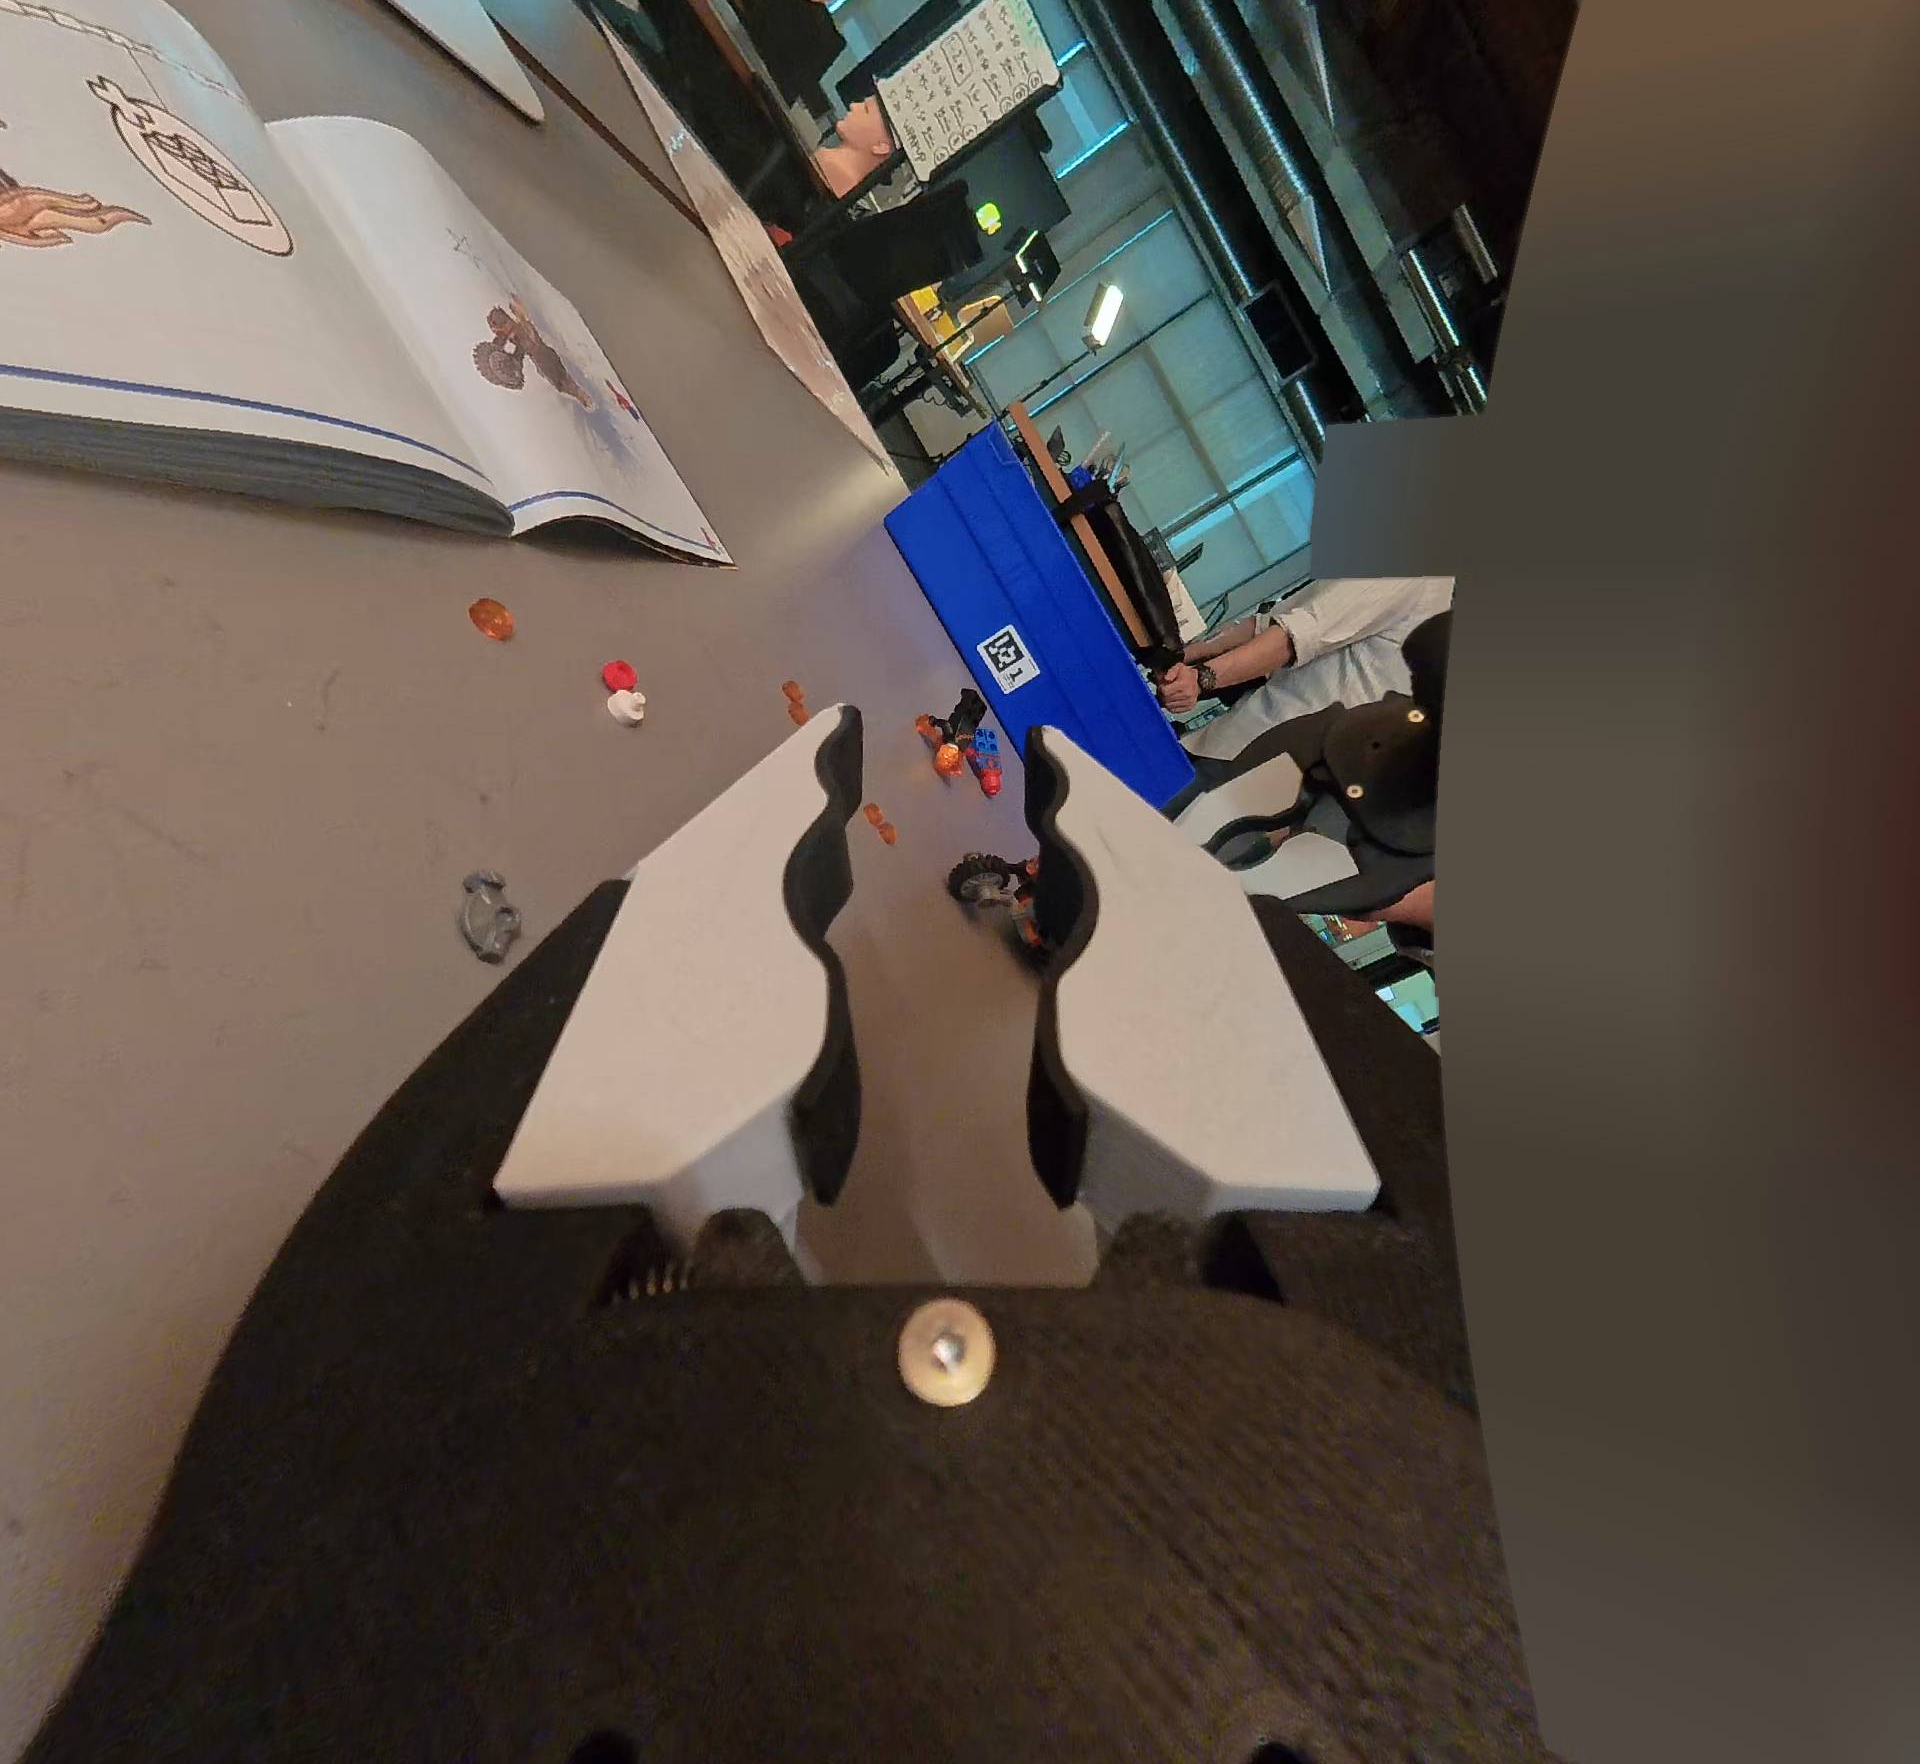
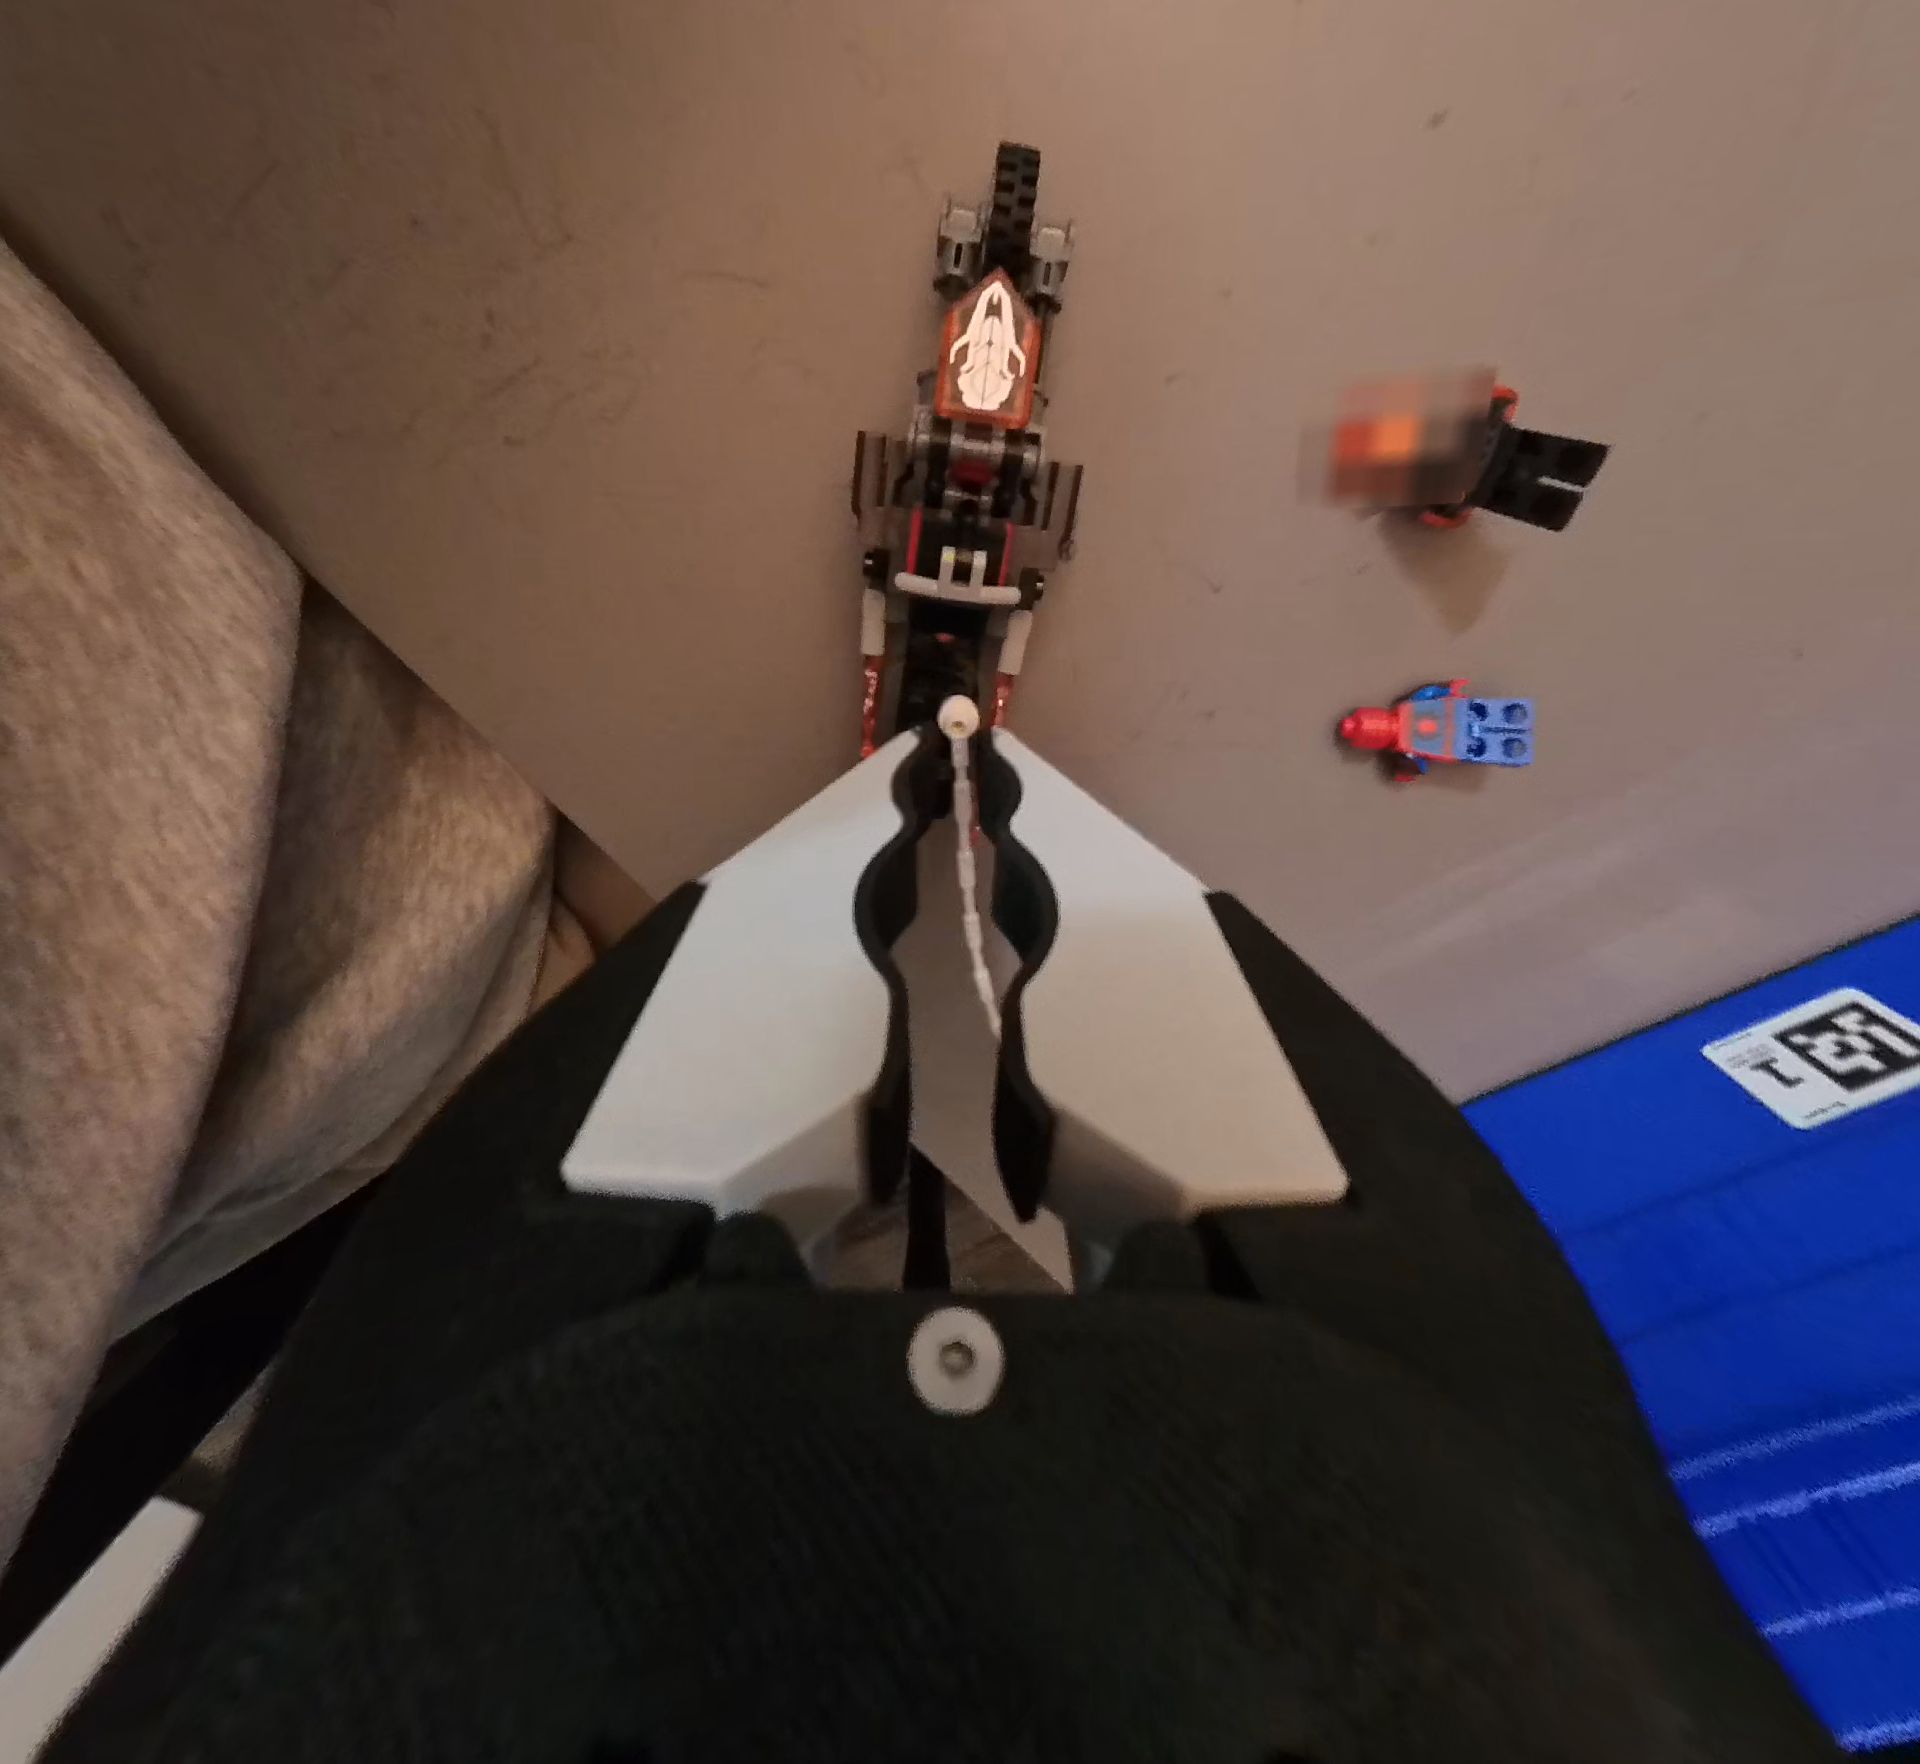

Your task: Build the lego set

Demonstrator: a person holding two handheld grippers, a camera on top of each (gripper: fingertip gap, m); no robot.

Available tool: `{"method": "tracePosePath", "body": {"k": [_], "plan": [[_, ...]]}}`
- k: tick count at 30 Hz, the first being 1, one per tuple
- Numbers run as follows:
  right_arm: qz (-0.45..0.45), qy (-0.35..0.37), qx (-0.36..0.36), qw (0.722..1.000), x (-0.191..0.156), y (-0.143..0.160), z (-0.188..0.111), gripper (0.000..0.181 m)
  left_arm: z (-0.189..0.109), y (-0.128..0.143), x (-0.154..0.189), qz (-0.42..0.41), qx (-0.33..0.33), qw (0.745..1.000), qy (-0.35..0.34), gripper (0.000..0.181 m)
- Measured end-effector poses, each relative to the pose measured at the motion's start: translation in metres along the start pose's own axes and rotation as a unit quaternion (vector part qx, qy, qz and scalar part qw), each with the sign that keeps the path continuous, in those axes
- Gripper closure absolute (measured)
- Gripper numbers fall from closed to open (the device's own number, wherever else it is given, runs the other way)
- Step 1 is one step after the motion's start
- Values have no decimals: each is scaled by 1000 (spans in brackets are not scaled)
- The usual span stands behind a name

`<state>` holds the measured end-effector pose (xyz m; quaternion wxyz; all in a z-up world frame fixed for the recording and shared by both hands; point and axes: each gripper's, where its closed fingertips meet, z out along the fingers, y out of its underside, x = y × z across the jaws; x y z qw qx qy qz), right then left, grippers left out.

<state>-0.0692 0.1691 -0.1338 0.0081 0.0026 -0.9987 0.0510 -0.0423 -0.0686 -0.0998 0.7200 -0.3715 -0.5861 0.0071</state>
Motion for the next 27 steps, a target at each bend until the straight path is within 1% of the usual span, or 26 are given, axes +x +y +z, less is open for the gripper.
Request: {"method": "tracePosePath", "body": {"k": [14, 20, 27], "plan": [[-2, -5, -20, 1000, 0, -1, 4, 180, 0, 0, 0, -1, 0, 1000, -1, 152], [-13, 2, -39, 999, 0, -2, 6, 180, 0, 0, 0, -2, 0, 1000, -1, 152], [-12, 7, -44, 999, -1, -2, 7, 180, 0, 0, 0, -3, 0, 1000, 0, 152]]}}
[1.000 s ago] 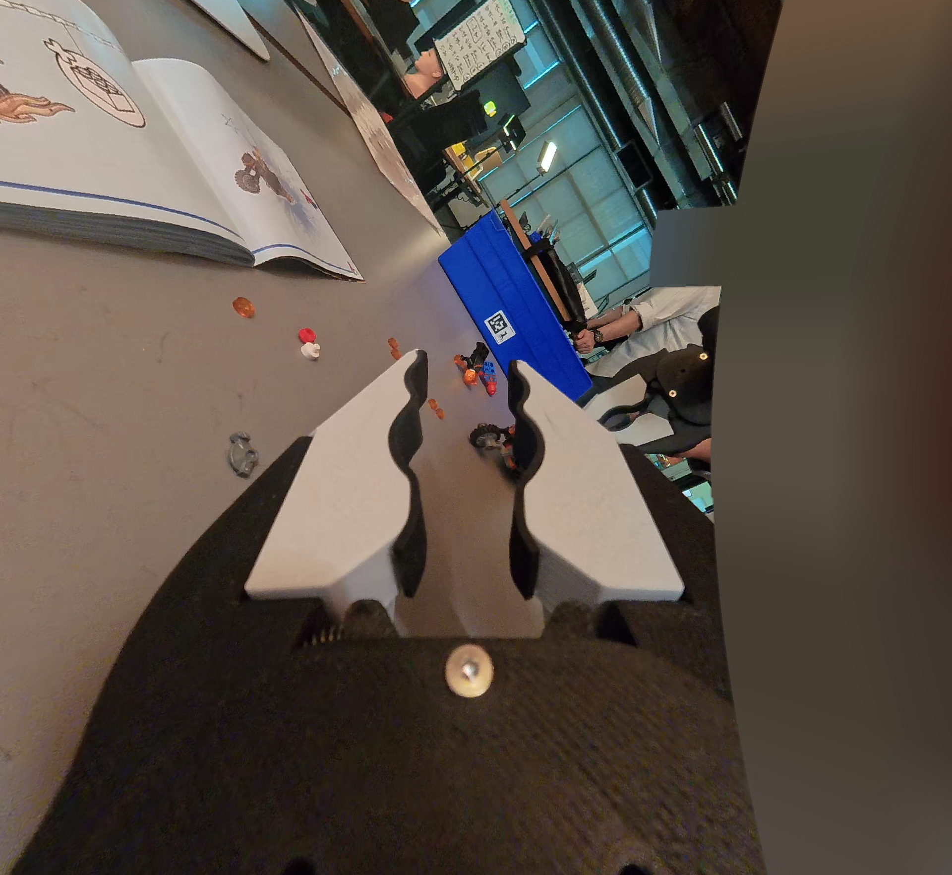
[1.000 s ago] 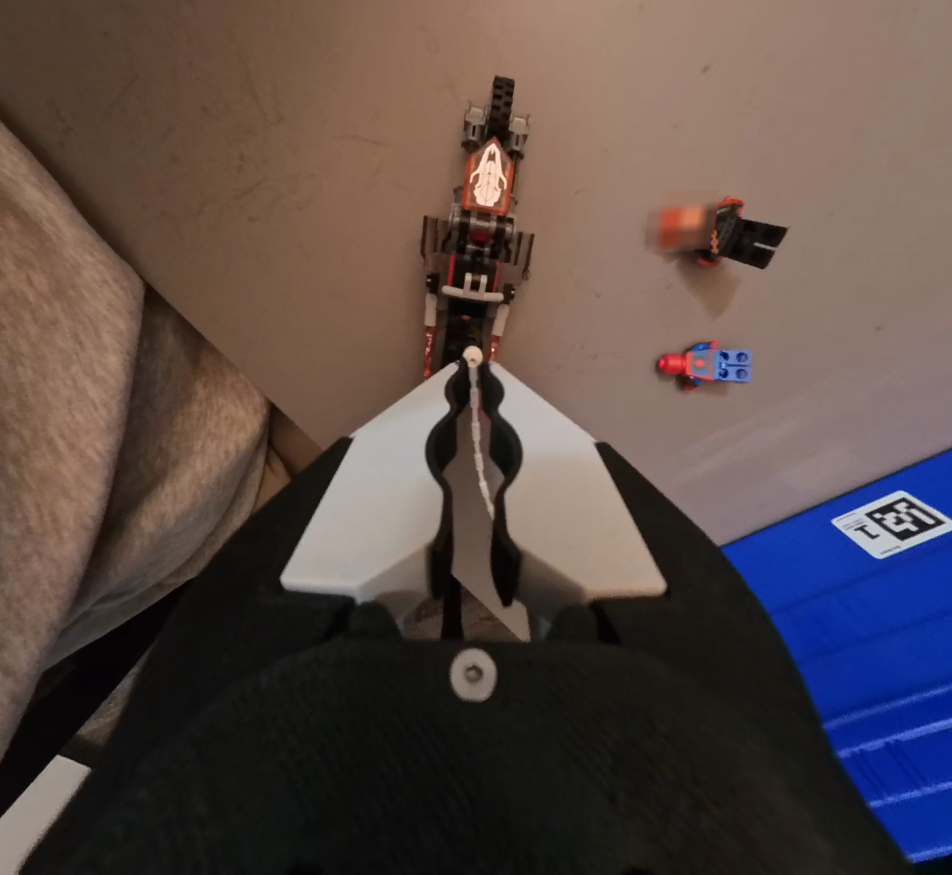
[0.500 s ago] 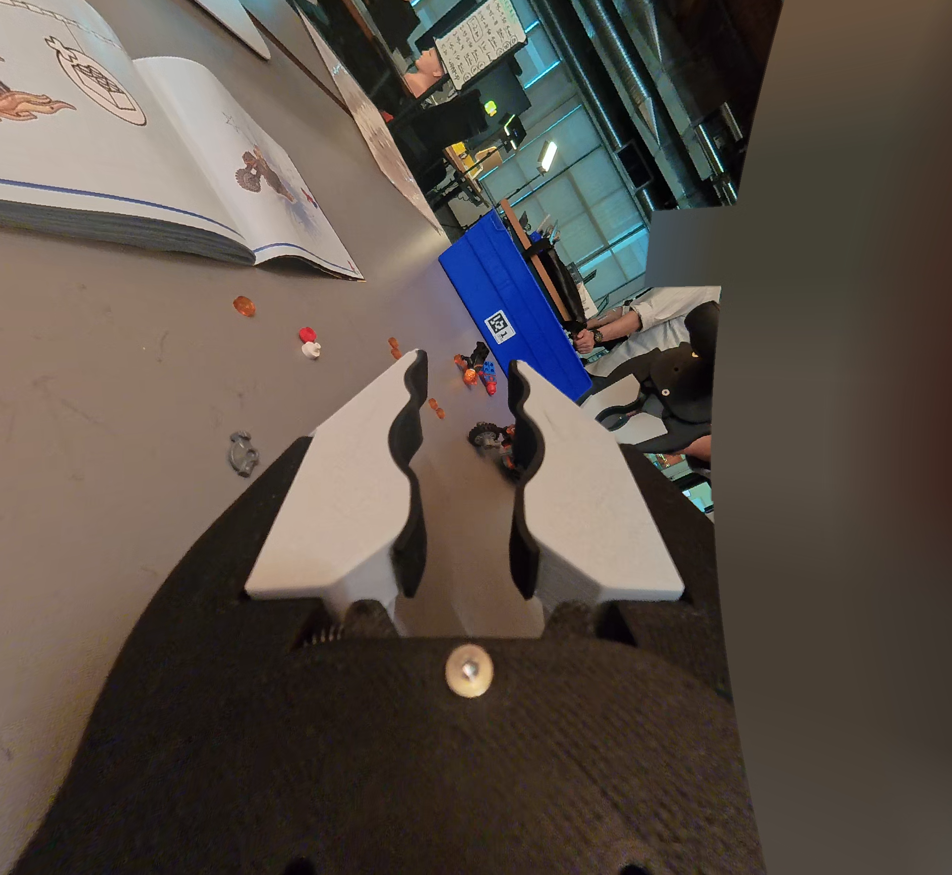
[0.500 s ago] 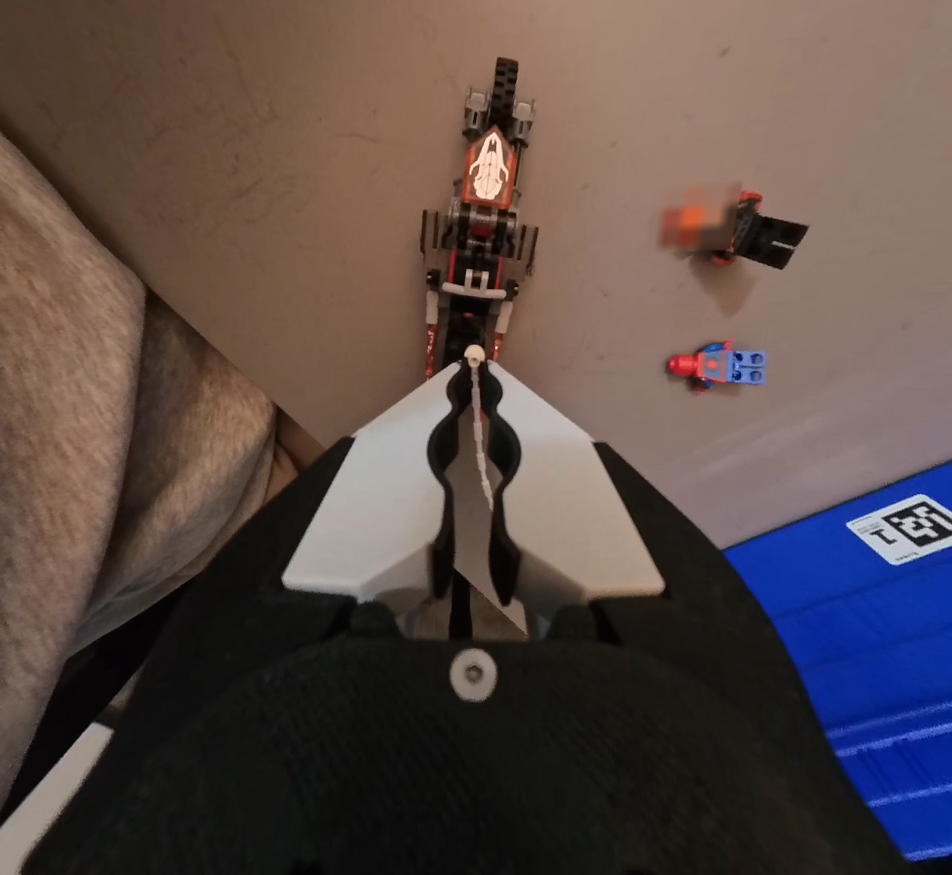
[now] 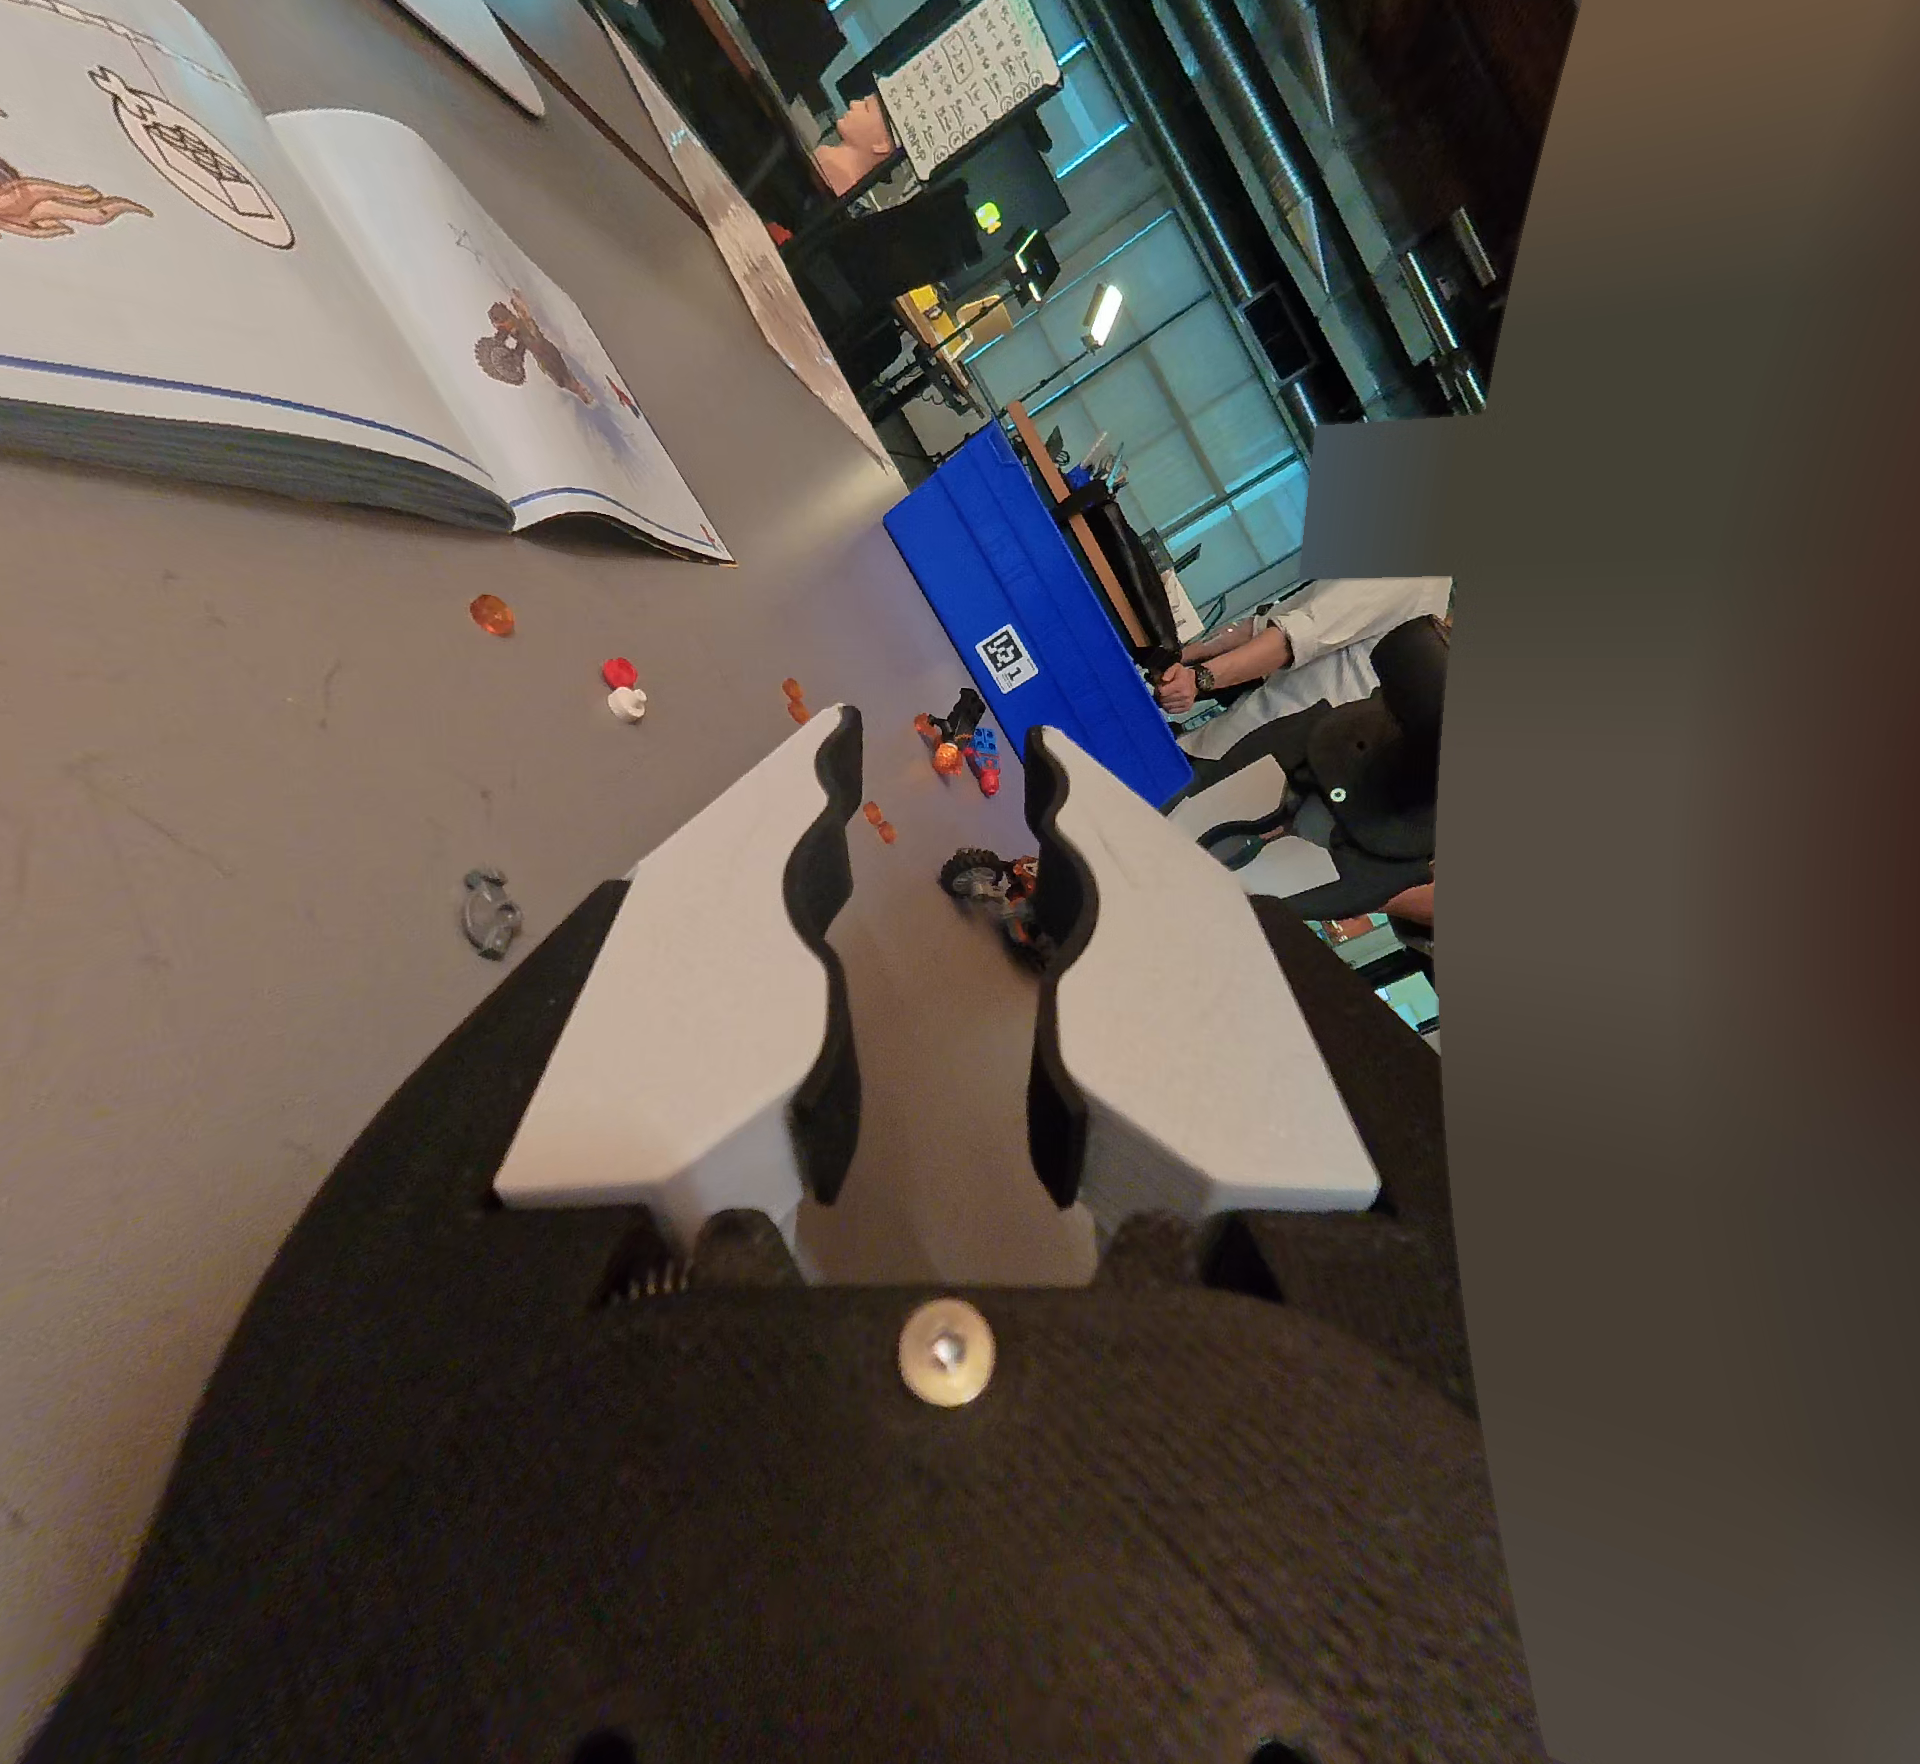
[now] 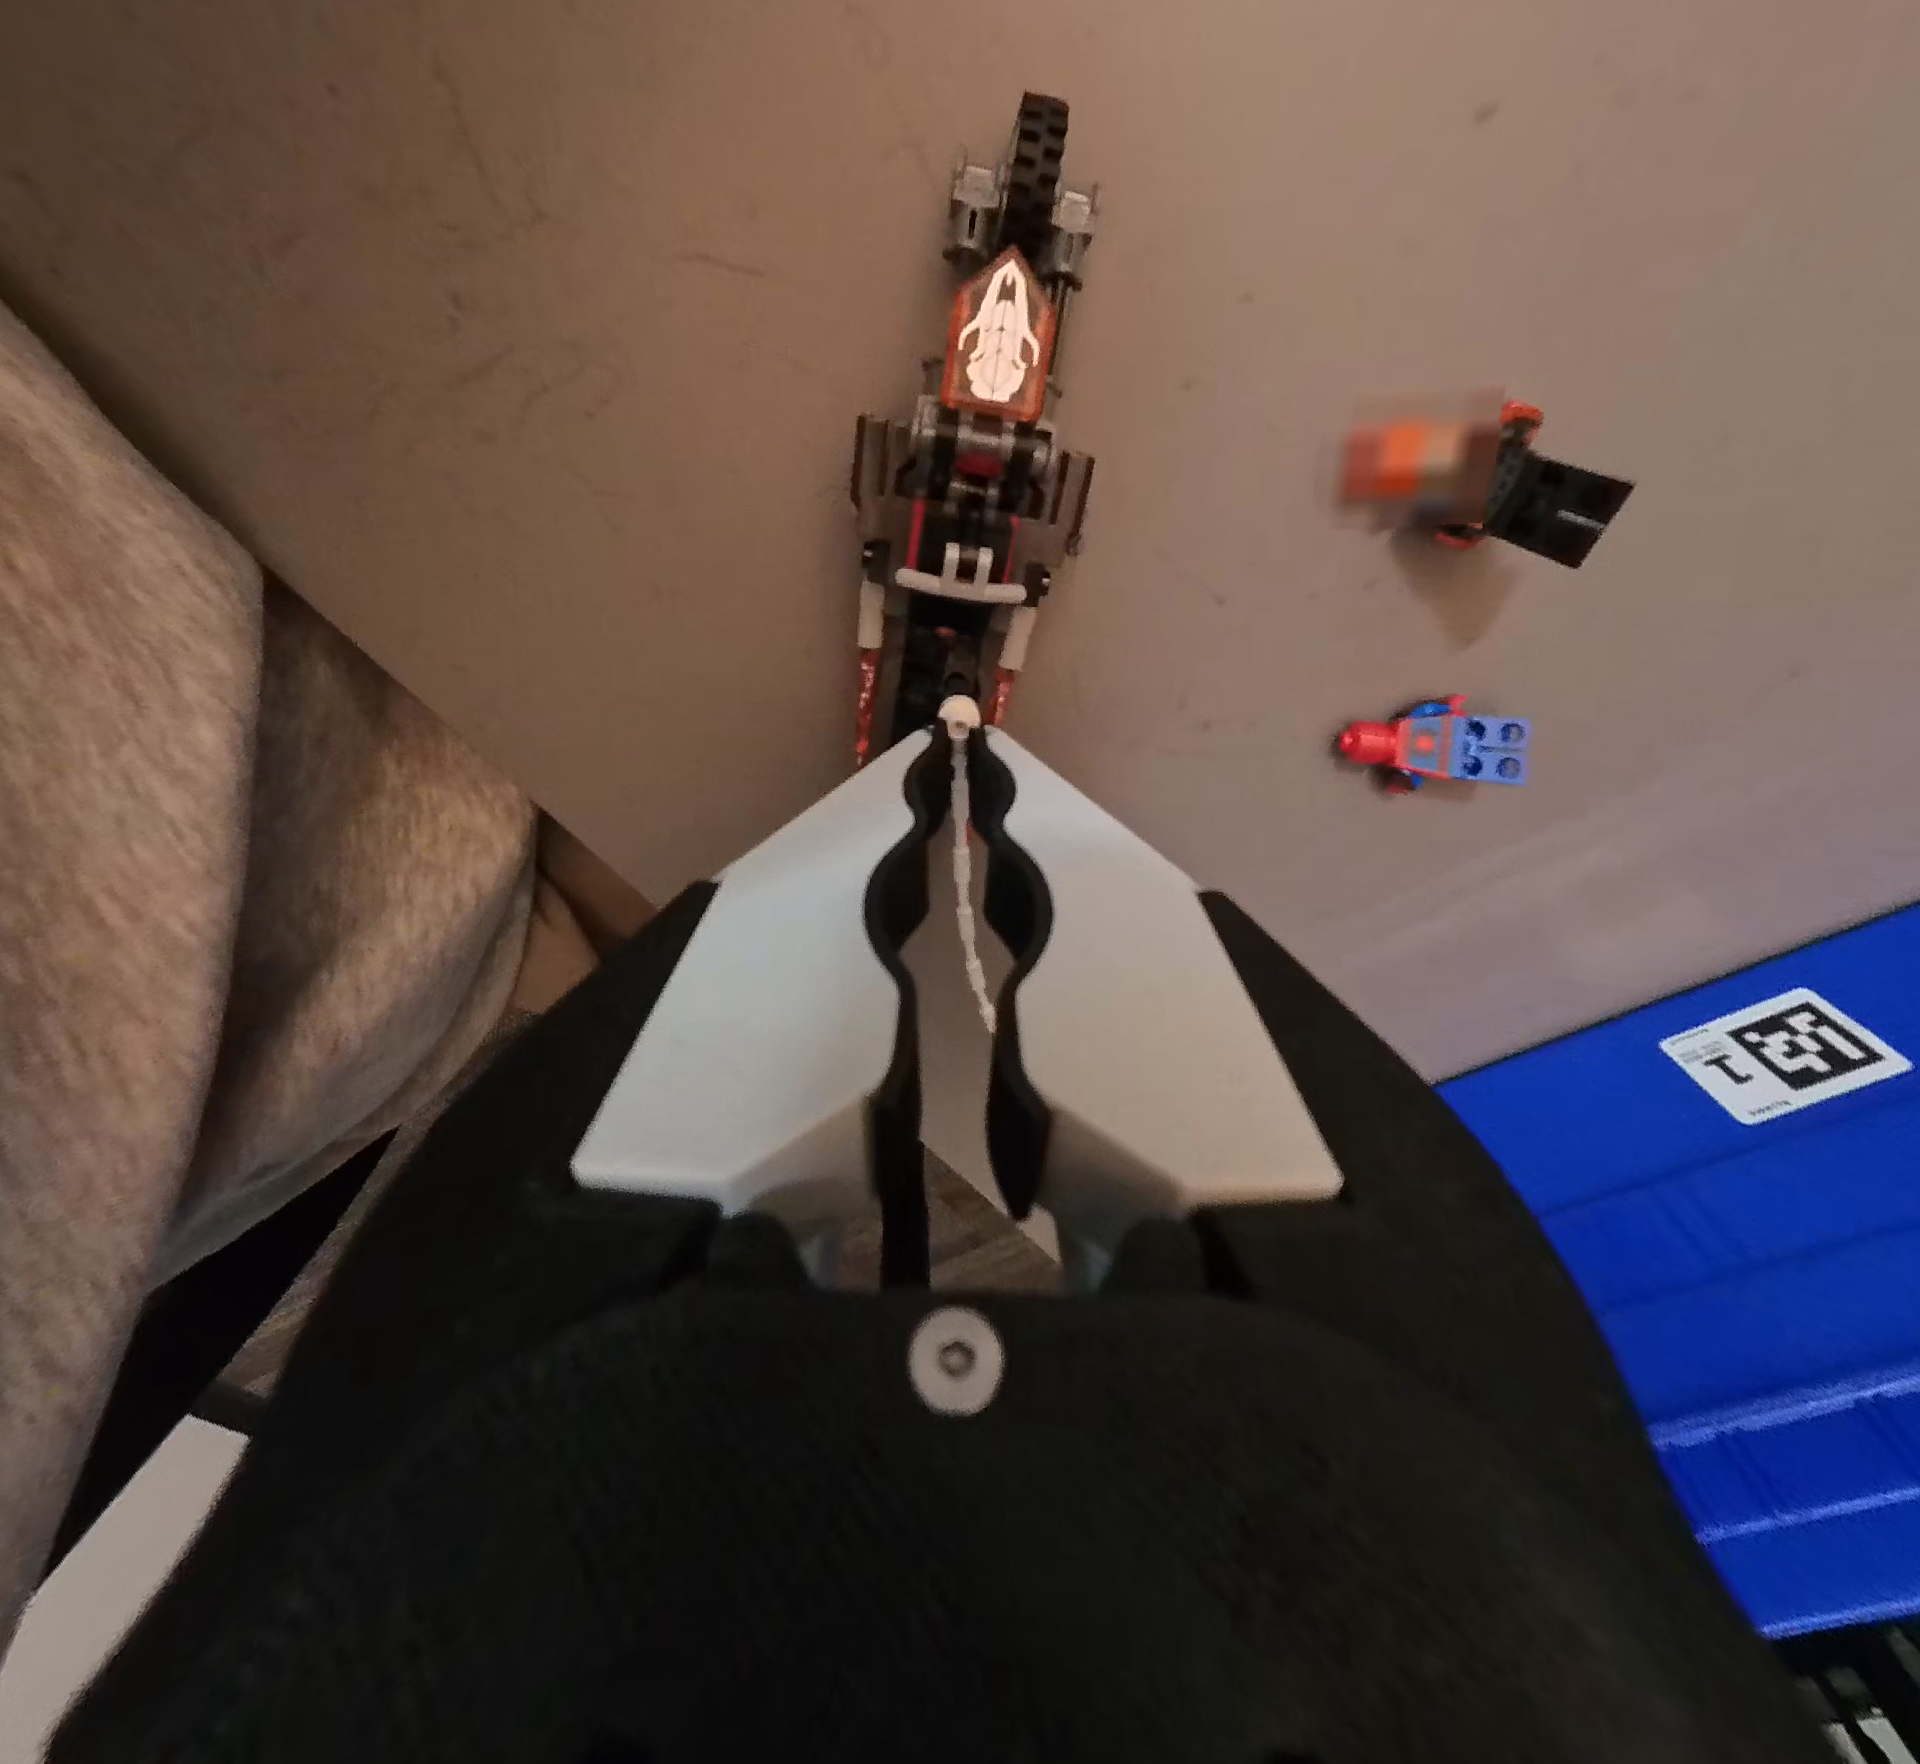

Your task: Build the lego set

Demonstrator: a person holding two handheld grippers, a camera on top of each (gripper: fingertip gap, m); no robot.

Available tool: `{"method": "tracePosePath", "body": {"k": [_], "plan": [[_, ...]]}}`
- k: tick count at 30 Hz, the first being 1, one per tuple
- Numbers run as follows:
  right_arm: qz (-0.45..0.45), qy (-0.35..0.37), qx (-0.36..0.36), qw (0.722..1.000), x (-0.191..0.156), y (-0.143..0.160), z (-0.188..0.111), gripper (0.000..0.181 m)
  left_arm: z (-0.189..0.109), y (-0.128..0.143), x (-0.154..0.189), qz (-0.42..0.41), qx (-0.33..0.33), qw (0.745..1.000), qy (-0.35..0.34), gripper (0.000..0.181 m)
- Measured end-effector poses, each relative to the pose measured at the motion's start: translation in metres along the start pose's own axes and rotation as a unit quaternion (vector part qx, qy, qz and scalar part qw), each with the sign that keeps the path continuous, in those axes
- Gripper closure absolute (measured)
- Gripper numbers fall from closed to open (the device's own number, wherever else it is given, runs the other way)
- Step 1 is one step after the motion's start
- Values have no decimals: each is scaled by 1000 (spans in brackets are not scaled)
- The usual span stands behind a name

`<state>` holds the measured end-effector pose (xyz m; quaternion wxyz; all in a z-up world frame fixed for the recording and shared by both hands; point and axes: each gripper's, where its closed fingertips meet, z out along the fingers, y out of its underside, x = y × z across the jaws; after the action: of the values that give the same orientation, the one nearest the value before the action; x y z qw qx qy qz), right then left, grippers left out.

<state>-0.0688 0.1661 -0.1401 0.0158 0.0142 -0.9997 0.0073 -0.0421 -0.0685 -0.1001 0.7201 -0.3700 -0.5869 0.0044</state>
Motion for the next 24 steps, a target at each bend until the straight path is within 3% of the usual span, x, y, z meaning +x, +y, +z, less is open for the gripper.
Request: {"method": "tracePosePath", "body": {"k": [9, 13, 24], "plan": [[8, 11, 12, 1000, 1, 0, -1, 179, 0, 0, 0, 0, -1, 1000, 0, 152], [18, 14, 21, 1000, 3, 2, -4, 155, 0, 0, 0, 1, -1, 1000, -1, 152], [23, 2, 42, 999, 1, -1, -4, 176, 0, 1, -1, 2, -2, 1000, -4, 152]]}}
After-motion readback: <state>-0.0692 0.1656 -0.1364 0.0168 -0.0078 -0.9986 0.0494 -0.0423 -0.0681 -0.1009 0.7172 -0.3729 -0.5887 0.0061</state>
